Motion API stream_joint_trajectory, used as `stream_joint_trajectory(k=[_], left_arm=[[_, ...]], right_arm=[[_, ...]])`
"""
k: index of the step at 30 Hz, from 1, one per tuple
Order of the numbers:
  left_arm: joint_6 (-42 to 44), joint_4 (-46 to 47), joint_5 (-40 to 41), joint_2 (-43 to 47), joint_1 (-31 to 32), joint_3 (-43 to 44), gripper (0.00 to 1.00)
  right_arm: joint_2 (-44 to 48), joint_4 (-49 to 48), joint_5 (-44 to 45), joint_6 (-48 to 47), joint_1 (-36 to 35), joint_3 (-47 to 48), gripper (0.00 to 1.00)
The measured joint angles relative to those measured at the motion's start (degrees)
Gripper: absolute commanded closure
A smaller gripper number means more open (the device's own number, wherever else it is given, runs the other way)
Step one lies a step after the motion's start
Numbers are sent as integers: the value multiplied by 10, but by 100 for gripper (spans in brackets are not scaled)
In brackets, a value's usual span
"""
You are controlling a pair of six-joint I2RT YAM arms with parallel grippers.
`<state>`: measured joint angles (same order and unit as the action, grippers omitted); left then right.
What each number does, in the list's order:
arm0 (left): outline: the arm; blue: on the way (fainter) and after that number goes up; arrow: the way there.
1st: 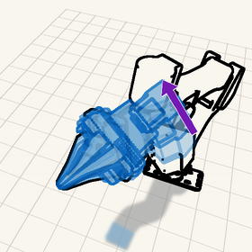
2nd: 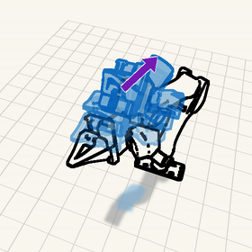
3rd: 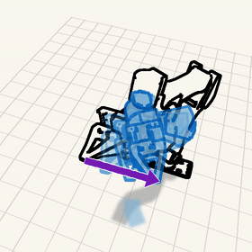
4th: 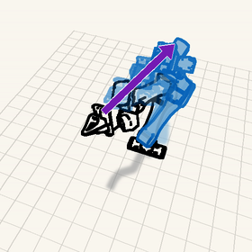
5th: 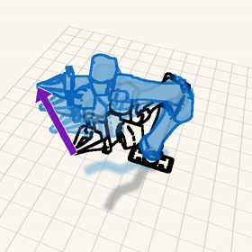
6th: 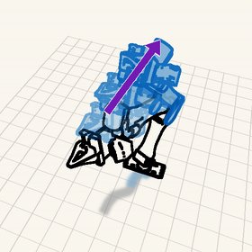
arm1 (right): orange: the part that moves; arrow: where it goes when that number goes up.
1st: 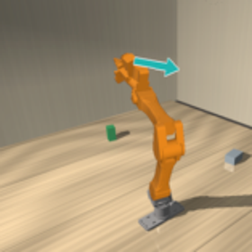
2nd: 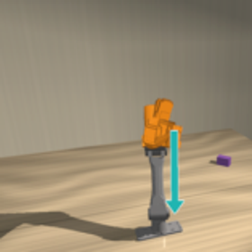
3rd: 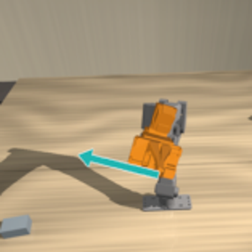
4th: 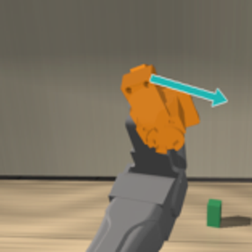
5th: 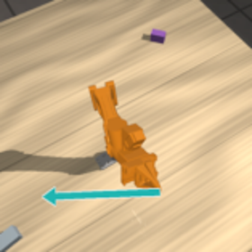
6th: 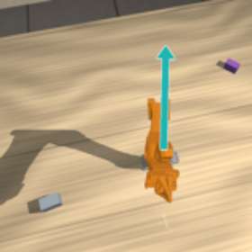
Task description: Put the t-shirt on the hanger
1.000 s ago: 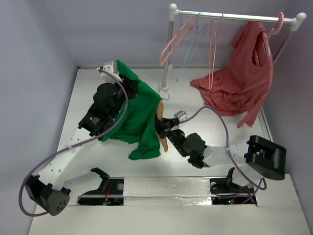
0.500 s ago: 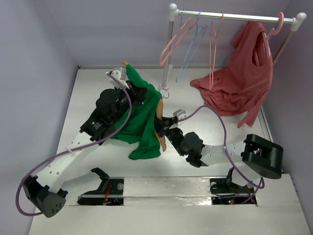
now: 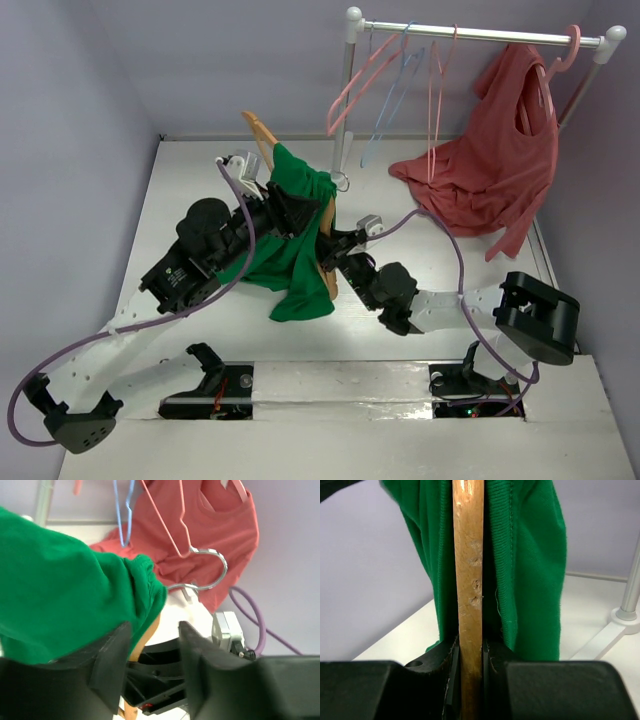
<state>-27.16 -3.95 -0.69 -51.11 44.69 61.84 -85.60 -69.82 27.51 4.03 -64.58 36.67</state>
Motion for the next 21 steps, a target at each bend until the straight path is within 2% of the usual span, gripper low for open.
stream_joint_trajectory(k=[1,7,12,17,21], left_arm=[[-1,-5,10,2,0,4,52],[1,-3,82,-1,0,41,40],[1,21,126,-16,-29,54,39],[-8,38,117,-50,-128,54,40],[-8,50,104,-82,-152,55,40]], right_arm=[[1,0,-1,1,0,-1,100],[22,0,-1,10,1,-22,100],[33,-1,-2,14,1,-34,100],[45,-1,-6,14,1,-38,100],[51,-1,-12,17,1,-38,100]])
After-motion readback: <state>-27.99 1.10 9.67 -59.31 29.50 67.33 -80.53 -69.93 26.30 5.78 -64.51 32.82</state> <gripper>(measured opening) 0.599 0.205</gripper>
